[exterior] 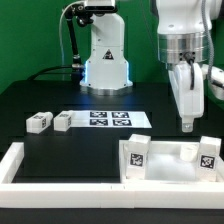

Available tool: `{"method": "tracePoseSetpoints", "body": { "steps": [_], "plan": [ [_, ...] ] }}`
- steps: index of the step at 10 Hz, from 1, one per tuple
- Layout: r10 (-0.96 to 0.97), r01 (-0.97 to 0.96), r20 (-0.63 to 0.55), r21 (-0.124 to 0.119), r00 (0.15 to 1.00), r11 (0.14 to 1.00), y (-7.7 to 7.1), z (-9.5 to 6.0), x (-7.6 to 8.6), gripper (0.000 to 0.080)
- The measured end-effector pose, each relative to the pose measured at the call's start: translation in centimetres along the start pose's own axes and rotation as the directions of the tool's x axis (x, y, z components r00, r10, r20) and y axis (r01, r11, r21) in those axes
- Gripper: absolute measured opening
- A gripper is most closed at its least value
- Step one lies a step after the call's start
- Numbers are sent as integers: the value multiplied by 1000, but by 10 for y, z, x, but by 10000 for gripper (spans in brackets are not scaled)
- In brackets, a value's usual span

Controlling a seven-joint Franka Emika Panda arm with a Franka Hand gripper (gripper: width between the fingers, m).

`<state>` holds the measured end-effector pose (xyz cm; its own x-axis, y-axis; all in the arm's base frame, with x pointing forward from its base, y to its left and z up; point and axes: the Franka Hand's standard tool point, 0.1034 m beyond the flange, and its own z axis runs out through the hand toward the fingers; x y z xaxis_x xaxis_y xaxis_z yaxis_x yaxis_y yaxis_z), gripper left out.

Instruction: Assemble square table

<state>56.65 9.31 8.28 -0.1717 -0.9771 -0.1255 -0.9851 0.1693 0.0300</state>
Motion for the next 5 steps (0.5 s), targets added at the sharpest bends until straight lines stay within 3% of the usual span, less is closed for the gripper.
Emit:
{"method": "tracePoseSetpoints", "body": {
  "steps": [2, 3, 4, 5],
  "plan": [
    [-56, 57, -37, 33, 998, 998, 22, 17, 17, 649],
    [-59, 60, -42, 21, 997, 998, 27, 23, 18, 649],
    [-62, 63, -50, 17, 997, 998, 28, 29, 21, 649],
    [-80, 82, -58, 39, 995, 996, 24, 33, 25, 649]
  ]
}}
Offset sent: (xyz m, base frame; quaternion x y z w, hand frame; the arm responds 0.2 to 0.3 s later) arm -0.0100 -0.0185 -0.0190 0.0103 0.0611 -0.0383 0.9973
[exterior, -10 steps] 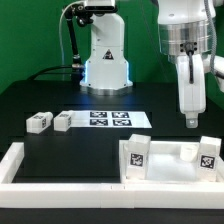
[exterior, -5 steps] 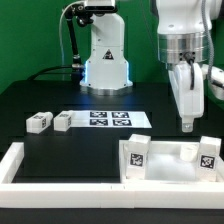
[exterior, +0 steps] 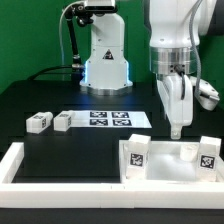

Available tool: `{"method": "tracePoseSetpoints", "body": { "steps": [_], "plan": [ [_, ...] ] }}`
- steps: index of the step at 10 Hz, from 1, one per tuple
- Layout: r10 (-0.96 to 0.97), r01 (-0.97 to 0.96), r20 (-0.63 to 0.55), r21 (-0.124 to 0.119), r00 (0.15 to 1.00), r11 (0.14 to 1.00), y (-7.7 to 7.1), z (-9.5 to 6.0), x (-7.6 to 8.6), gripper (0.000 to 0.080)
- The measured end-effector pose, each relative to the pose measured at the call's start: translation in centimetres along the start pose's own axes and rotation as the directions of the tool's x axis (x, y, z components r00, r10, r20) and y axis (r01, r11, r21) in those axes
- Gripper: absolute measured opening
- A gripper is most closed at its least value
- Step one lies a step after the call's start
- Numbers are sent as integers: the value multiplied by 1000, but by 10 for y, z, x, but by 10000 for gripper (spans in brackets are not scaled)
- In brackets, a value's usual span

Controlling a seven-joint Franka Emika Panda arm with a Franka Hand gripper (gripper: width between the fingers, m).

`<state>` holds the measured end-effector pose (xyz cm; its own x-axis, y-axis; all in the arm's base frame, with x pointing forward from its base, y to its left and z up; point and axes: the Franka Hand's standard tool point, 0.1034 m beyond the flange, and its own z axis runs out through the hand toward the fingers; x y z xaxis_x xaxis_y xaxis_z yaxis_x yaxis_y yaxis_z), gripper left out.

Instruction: Assemble square table

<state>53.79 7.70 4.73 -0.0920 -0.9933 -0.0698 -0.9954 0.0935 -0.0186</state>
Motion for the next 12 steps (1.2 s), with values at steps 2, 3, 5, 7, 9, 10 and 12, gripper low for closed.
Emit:
{"method": "tracePoseSetpoints", "body": {
  "steps": [2, 3, 5, 7, 9, 10, 12],
  "plan": [
    [-2, 2, -15, -11, 1000, 1000, -4, 13, 5, 649],
    [-15, 15, -22, -9, 1000, 1000, -8, 16, 10, 649],
    [-37, 38, -32, 10, 999, 999, -11, 22, 16, 649],
    [-39, 39, -35, -5, 999, 999, -7, 27, 16, 649],
    [-35, 34, -33, -31, 999, 999, -2, 30, 18, 649],
    [-36, 35, -33, -31, 999, 999, -2, 30, 18, 649],
    [-37, 36, -32, -31, 999, 999, -2, 30, 17, 523]
  ]
}}
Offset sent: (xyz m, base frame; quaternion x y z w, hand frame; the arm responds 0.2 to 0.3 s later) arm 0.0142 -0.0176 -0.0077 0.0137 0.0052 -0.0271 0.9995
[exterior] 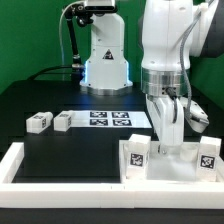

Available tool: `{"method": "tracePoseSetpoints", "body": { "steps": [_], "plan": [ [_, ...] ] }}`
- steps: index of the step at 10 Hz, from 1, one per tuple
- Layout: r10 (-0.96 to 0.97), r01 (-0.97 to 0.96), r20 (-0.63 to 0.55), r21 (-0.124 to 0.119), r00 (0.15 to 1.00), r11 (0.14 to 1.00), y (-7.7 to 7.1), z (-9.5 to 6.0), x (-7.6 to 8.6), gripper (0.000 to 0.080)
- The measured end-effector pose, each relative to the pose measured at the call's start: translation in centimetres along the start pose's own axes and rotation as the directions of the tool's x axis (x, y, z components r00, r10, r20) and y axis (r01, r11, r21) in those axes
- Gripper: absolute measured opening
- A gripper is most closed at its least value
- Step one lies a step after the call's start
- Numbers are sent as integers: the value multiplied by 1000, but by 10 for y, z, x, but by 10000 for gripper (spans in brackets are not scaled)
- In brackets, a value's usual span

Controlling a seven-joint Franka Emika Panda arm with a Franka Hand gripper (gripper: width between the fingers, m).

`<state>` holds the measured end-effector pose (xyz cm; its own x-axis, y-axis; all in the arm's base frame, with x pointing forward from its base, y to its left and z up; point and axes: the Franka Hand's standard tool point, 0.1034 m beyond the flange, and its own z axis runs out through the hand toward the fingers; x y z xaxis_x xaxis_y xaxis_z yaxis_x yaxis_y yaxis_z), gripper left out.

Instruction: Assemble square table

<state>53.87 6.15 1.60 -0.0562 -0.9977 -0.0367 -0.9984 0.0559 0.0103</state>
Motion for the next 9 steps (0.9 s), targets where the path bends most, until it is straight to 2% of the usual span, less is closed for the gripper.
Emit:
{"method": "tracePoseSetpoints", "body": {
  "steps": [1, 2, 3, 4, 9],
  "plan": [
    [0, 0, 0, 0, 1000, 1000, 0, 0, 0, 342],
    [0, 0, 0, 0, 1000, 1000, 0, 0, 0, 205],
    [0, 0, 0, 0, 1000, 1000, 0, 0, 0, 205],
    [0, 0, -1, 5, 1000, 1000, -1, -1, 0, 57],
    [-1, 1, -1, 6, 1000, 1000, -1, -1, 0, 58]
  ]
}}
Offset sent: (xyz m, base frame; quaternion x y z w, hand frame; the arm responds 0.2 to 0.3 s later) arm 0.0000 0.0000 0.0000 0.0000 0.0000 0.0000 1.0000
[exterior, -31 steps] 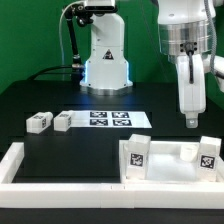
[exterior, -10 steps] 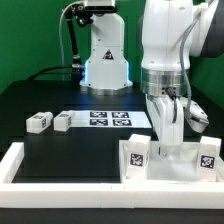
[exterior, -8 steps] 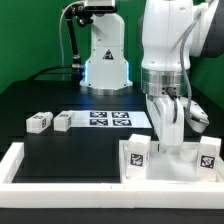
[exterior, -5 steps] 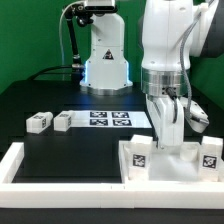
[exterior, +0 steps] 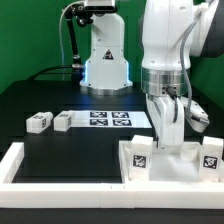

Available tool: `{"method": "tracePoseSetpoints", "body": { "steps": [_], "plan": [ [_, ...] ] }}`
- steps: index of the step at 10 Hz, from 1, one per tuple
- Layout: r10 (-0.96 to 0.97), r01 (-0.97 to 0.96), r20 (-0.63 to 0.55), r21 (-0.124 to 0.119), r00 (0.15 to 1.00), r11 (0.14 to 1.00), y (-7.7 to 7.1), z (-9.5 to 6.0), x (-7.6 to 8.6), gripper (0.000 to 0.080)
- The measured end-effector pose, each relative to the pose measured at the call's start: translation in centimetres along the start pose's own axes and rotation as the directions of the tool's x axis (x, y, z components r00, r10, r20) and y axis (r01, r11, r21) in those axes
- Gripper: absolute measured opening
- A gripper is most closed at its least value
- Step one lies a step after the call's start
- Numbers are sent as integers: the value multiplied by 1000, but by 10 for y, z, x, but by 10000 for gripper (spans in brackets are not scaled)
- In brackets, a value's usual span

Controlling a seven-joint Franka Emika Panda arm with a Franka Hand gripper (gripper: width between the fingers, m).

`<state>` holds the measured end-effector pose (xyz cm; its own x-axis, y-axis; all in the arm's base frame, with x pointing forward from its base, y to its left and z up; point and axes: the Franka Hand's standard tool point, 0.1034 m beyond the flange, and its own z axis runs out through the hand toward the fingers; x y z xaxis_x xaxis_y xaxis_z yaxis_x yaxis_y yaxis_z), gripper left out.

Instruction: Assemble square table

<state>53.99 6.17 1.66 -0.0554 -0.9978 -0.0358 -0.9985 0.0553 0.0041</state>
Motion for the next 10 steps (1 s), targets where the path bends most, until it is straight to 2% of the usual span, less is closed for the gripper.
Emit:
{"method": "tracePoseSetpoints", "body": {
  "steps": [5, 6, 7, 8, 9, 10],
  "plan": [
    [-2, 2, -1, 2, 1000, 1000, 0, 0, 0, 58],
    [-53, 53, -10, 38, 999, 998, 4, -3, 8, 58],
    [-114, 116, -28, 75, 993, 990, 15, -5, 24, 58],
    [-137, 141, -46, 102, 989, 985, 24, -5, 42, 58],
    [-260, 273, -103, 140, 960, 952, 26, -6, 69, 58],
    [-342, 356, -118, 135, 932, 924, 29, -3, 83, 58]
  ]
}}
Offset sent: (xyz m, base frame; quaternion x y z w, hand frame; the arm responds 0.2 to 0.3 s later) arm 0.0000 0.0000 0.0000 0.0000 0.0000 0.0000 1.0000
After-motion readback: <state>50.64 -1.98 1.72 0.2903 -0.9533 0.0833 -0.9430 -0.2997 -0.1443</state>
